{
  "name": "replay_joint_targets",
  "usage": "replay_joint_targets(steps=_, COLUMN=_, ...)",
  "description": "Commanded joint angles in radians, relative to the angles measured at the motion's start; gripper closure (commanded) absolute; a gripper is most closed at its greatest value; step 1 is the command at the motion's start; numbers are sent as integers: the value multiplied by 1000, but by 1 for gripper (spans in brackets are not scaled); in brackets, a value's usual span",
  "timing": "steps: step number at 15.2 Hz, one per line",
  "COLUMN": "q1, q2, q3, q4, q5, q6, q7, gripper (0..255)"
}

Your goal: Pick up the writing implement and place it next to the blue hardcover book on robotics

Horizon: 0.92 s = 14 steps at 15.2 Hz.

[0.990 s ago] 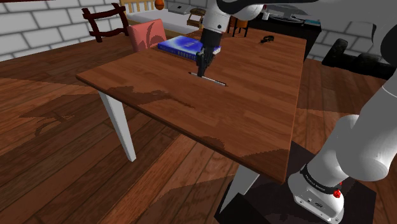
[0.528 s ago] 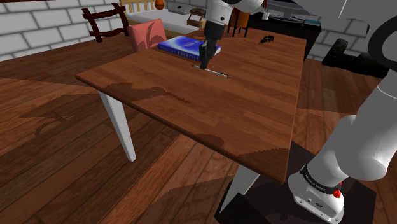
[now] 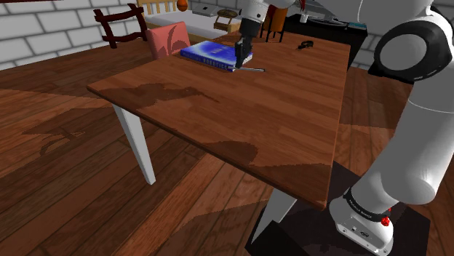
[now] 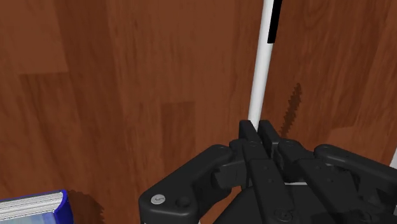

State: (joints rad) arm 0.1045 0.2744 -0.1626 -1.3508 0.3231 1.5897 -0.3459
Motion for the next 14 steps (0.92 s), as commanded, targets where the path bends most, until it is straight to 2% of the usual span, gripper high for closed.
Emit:
replay_joint_targets(steps=1, q1=-32, q2=60, q3=-12, q4=86, q5=12, q6=-38, q7=-32, gripper=255)
replay_joint_targets(steps=5, q1=-112, q2=212, q3=-27, q4=320, q5=41, q6=-139, q7=-82, gripper=255)
replay_joint_targets(steps=7, q1=-164, q2=322, q3=-26, q4=499, q5=60, q6=-214, q7=-95, gripper=255)
replay_joint_targets(steps=14, q1=-138, q2=260, q3=-32, q4=301, q5=47, q6=-85, q7=-131, gripper=255)
